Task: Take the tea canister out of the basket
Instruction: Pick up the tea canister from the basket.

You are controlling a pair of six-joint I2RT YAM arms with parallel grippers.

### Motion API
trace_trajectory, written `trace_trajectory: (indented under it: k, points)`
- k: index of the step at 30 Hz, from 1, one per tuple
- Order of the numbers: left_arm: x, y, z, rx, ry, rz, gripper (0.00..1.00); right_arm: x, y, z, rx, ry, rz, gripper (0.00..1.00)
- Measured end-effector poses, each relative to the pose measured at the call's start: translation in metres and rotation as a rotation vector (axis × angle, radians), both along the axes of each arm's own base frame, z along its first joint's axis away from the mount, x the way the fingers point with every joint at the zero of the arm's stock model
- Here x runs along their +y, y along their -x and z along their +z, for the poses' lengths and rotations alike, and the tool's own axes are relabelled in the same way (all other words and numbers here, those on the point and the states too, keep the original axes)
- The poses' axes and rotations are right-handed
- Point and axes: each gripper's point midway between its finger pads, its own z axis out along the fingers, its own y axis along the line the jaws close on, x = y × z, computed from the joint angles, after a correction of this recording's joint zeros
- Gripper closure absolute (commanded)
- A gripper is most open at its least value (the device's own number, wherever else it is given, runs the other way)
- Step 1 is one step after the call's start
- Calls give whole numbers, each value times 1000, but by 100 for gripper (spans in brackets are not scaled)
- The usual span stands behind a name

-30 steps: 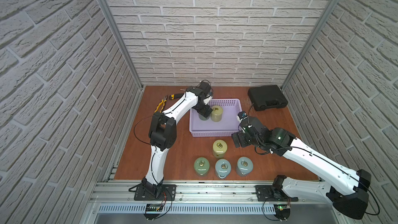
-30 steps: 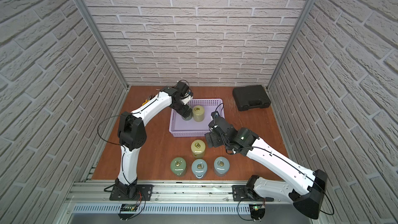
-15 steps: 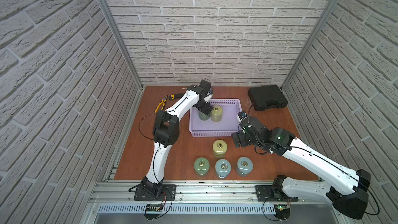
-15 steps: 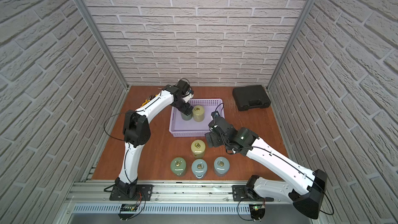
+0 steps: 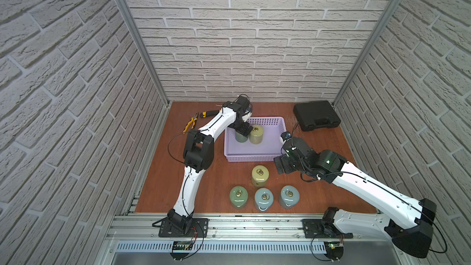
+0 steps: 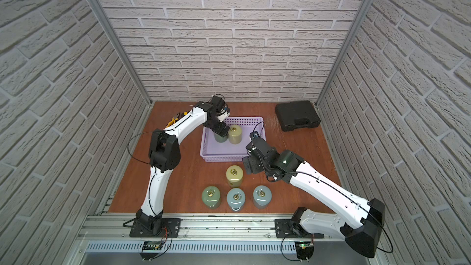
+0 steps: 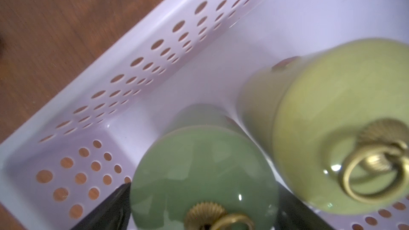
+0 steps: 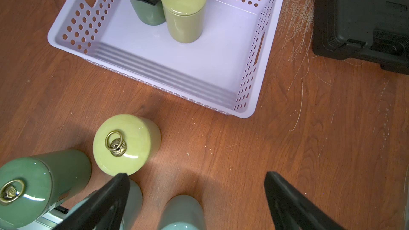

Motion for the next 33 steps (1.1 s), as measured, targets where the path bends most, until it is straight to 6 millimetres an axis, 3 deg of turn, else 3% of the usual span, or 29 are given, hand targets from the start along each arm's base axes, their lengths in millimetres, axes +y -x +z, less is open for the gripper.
trace_trajectory:
  k: [3,16,27,33]
  points:
    - [-1,0,-4,9,1,2,4,0,0,0,0,0,-1,0]
    - [-3,-2,-5,12,11,15,32,-2,-1,0,-2,2,-8,0]
    - [-2,-2,-1,6,10,20,39,-8,1,-3,-6,8,-29,0]
    - [0,1,17,-13,22,24,40,-12,1,-1,-18,11,-45,0]
